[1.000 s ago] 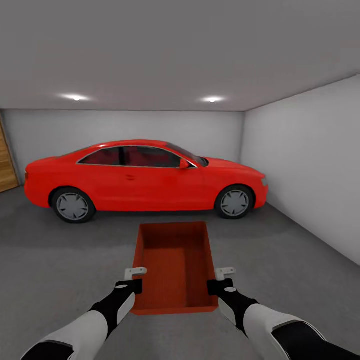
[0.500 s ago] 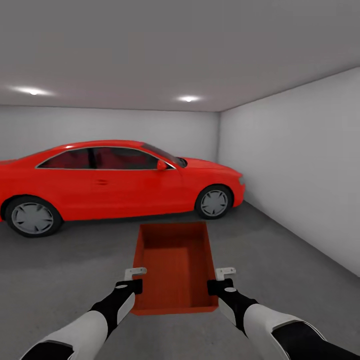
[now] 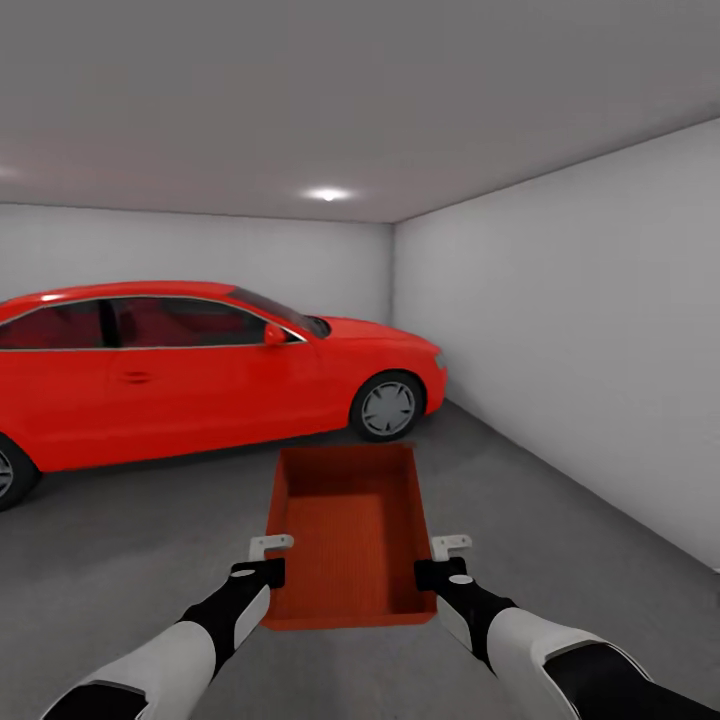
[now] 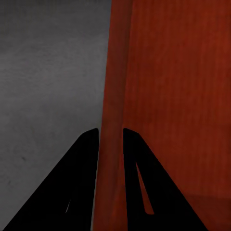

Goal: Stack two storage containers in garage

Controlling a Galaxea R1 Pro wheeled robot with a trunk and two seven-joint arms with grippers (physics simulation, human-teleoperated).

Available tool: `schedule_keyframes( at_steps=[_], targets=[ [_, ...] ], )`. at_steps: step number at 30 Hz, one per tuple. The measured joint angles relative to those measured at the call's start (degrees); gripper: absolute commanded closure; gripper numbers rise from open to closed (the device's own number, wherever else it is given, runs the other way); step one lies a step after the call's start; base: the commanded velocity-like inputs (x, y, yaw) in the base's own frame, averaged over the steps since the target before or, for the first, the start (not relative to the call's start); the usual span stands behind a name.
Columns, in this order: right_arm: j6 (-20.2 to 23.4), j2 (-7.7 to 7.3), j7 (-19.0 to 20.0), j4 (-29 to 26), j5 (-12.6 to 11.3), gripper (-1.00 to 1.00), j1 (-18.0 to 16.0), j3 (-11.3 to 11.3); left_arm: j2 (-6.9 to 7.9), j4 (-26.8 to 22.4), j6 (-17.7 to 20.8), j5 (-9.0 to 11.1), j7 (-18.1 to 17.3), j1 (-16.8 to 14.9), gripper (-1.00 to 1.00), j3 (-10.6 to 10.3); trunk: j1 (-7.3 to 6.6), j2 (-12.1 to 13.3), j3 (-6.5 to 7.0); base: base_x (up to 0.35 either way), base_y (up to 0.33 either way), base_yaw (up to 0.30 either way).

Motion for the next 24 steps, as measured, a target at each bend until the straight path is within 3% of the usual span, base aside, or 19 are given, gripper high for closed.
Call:
schedule_keyframes(
  at_steps=[24],
  targets=[
    [0.25,-0.03,0.05,-0.08,0.19,1.0,-0.01,-0.06,-0.01,0.07,0.01,0.29,0.08,0.01,1.0,-0.12,0.0,0.0,0.0,0.322,0.0,-0.283]
  ],
)
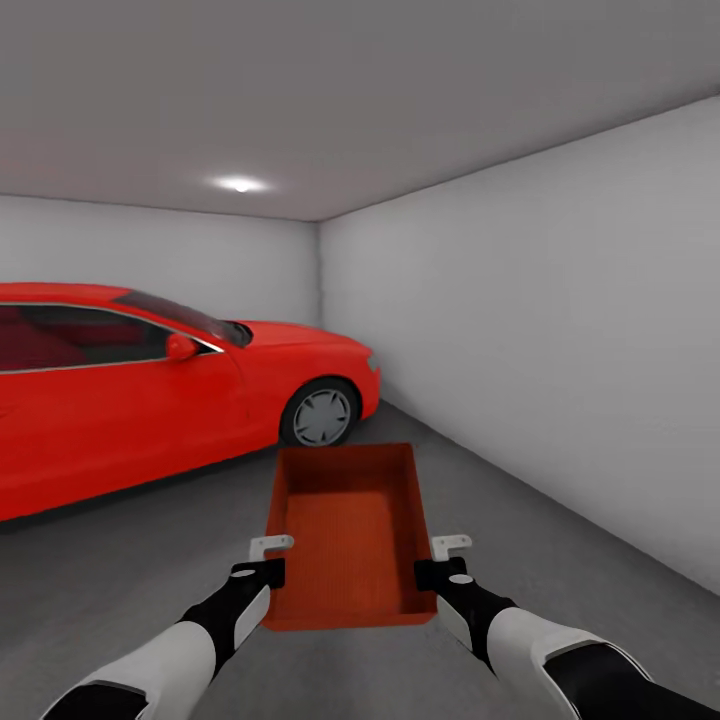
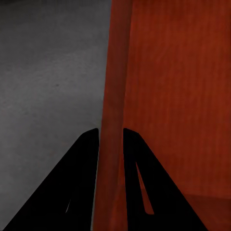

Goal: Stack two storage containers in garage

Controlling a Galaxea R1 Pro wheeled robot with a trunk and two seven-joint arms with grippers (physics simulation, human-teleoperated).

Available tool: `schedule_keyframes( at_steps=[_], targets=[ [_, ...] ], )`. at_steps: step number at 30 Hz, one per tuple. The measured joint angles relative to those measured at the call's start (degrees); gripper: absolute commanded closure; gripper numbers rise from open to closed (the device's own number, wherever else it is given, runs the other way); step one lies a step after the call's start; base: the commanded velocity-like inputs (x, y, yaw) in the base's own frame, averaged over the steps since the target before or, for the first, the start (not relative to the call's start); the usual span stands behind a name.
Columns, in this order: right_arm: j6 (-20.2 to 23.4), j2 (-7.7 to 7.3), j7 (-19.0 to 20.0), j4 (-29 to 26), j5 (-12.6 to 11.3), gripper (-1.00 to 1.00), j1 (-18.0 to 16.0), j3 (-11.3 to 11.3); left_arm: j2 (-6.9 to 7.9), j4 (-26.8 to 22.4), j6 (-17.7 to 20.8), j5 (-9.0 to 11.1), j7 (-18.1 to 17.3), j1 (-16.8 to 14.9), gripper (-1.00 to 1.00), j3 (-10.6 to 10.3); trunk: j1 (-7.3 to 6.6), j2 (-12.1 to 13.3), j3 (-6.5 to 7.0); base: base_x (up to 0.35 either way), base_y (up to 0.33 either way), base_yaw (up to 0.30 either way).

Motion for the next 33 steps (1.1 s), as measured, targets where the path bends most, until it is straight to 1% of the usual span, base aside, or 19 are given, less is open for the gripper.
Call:
schedule_keyframes(
  at_steps=[33],
  targets=[
    [0.0,0.01,-0.01,0.0,-0.02,1.0,0.0,0.0,0.01,0.0,0.0,0.0,-0.01,0.0,1.0,0.0,0.0,0.0,0.0,0.322,0.0,-0.283]
  ],
)
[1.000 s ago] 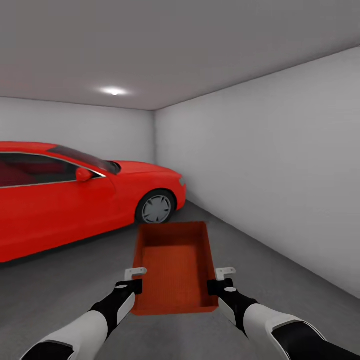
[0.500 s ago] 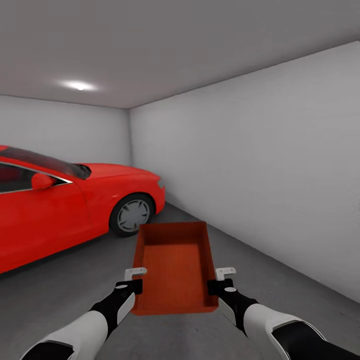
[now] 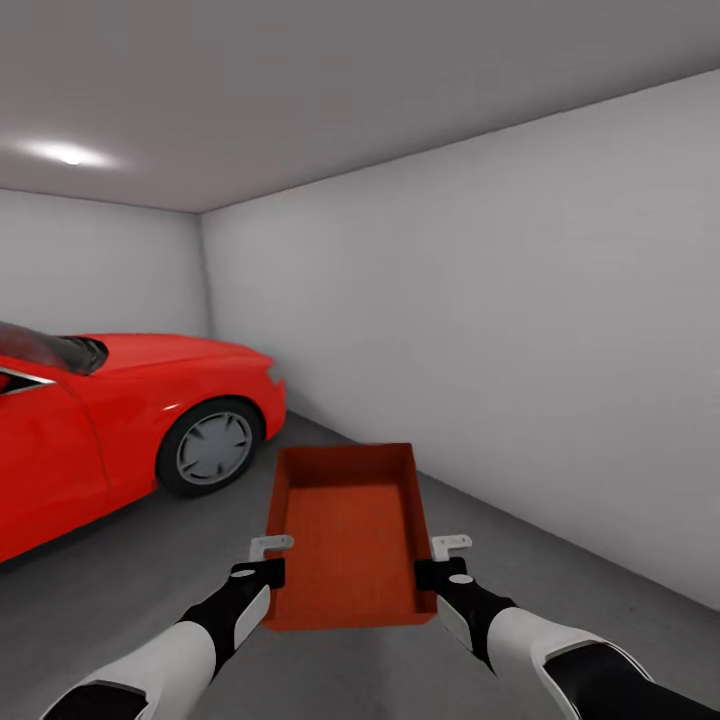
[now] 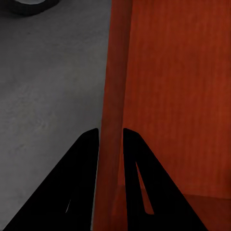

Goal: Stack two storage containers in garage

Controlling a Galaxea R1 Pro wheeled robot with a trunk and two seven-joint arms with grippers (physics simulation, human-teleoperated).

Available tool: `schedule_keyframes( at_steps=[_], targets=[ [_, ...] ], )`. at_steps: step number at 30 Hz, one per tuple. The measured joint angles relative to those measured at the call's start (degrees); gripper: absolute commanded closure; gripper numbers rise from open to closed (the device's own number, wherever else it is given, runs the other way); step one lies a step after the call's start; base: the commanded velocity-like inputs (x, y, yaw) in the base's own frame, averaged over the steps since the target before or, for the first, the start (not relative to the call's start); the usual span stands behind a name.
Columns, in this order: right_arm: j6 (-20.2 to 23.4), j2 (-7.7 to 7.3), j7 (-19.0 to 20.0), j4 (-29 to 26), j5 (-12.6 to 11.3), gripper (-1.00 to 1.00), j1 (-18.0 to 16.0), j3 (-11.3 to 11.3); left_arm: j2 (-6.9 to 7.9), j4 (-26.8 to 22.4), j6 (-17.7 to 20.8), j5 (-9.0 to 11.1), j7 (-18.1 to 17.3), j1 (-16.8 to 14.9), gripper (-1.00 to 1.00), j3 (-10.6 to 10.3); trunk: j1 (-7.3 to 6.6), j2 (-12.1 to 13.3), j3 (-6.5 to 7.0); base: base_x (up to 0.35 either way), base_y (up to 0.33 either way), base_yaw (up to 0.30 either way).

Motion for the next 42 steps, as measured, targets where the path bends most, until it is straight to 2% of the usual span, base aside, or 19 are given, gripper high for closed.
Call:
schedule_keyframes(
  at_steps=[42],
  targets=[
    [0.0,0.0,0.0,0.0,0.0,1.0,0.0,0.01,0.0,0.0,0.0,-0.01,-0.01,0.0,1.0,0.01,0.0,0.0,0.0,0.322,0.0,-0.283]
  ],
)
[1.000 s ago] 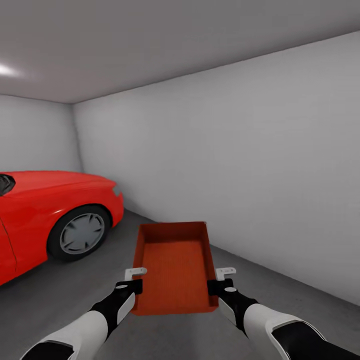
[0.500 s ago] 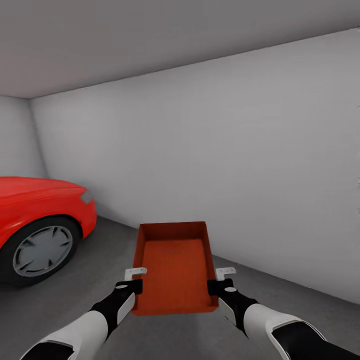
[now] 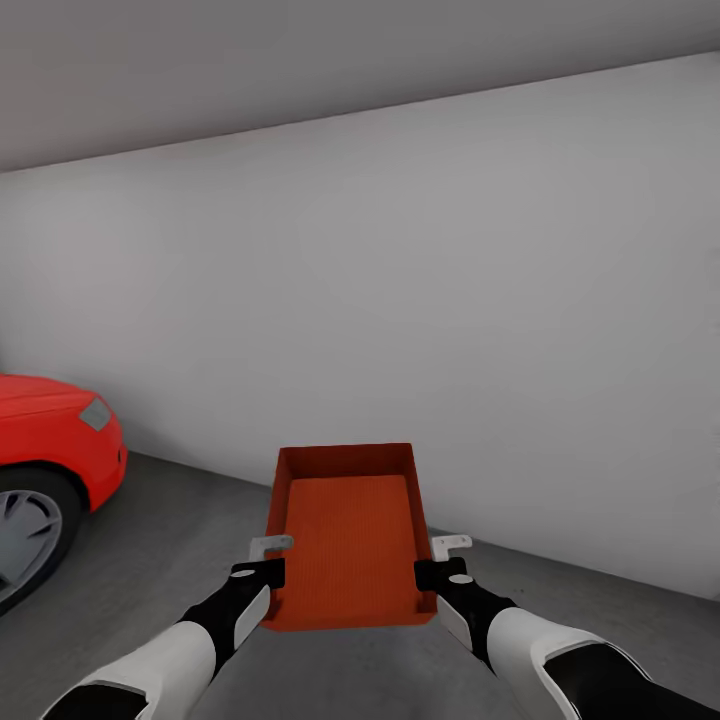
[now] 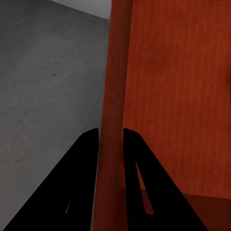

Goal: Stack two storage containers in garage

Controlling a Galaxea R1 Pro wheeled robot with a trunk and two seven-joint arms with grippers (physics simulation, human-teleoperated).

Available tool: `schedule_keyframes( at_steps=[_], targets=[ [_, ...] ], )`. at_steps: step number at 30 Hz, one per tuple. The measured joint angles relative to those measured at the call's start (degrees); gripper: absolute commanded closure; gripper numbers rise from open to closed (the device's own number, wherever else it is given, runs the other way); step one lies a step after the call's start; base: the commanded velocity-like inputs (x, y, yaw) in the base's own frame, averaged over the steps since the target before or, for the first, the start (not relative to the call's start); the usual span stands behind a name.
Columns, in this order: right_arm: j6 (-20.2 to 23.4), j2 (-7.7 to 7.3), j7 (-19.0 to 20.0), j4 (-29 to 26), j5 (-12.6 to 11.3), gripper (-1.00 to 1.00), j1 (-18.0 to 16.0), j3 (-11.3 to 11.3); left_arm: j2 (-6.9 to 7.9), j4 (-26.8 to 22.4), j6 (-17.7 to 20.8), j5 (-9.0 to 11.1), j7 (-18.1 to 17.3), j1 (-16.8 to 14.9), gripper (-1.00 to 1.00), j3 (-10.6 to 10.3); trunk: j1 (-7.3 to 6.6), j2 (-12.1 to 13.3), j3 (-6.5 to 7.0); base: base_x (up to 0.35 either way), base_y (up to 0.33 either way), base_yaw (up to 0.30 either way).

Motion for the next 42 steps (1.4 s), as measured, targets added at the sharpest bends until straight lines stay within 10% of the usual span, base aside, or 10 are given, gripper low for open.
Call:
schedule_keyframes(
  at_steps=[42],
  targets=[
    [-0.2,0.0,0.02,0.12,0.06,1.0,-0.01,-0.09,0.0,-0.01,-0.12,0.03,0.01,0.01,1.0,-0.08,0.03,0.01,-0.01,0.252,0.0,-0.209]
  ],
)
